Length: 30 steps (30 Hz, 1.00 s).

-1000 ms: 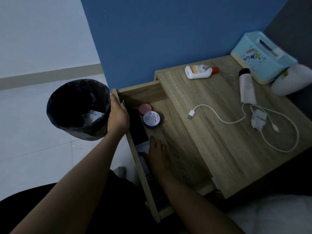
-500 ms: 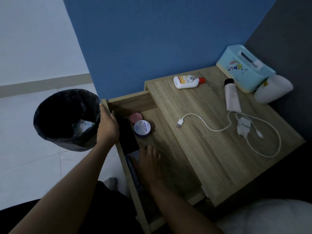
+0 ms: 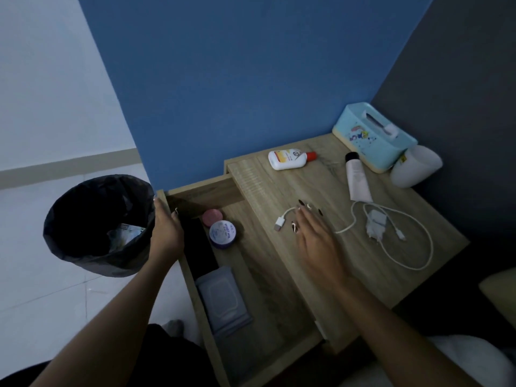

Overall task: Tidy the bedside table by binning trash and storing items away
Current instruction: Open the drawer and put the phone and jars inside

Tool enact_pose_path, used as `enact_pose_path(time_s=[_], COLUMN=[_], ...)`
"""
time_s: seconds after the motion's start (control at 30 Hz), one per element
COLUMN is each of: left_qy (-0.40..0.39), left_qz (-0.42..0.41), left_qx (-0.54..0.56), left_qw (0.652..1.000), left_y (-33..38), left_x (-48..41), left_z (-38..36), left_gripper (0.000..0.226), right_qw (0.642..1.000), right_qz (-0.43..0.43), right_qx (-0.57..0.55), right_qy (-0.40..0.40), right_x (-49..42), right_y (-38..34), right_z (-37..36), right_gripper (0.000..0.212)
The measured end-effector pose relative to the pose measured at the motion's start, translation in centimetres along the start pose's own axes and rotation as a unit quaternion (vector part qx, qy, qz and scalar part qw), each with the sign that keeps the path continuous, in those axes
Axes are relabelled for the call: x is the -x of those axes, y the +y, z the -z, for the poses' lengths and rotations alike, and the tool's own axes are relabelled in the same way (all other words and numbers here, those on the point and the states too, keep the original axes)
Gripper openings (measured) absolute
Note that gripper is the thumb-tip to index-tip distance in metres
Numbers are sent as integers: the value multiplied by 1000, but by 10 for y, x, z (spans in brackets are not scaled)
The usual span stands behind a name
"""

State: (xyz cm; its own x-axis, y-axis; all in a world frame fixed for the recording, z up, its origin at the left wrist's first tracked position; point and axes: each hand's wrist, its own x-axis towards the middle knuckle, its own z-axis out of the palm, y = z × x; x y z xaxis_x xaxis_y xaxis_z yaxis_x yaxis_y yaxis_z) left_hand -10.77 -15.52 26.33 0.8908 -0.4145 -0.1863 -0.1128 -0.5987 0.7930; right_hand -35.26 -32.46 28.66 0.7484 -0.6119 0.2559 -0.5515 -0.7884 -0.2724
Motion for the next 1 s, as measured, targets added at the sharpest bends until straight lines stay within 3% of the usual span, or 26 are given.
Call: enact_pose_path(time_s=[0.3,0.6,1.0], left_qy=[3,18,-31], left_qz=[7,20,55], left_qx=[-15,-38,48], left_qw=[1000,999,997], left_y=[5,11,39], left_x=[-4,0,0], left_z=[2,-4,-38], left_gripper=[61,60,49], right_qw=[999,998,998], right_qz=[-15,-39,-48], right_qx=[-17,-47,-41], right_qy=[-27,-2,20], right_x=[4,5,6], right_y=[4,2,1], right_z=[-9,-2,-2], right_gripper=[53,47,48])
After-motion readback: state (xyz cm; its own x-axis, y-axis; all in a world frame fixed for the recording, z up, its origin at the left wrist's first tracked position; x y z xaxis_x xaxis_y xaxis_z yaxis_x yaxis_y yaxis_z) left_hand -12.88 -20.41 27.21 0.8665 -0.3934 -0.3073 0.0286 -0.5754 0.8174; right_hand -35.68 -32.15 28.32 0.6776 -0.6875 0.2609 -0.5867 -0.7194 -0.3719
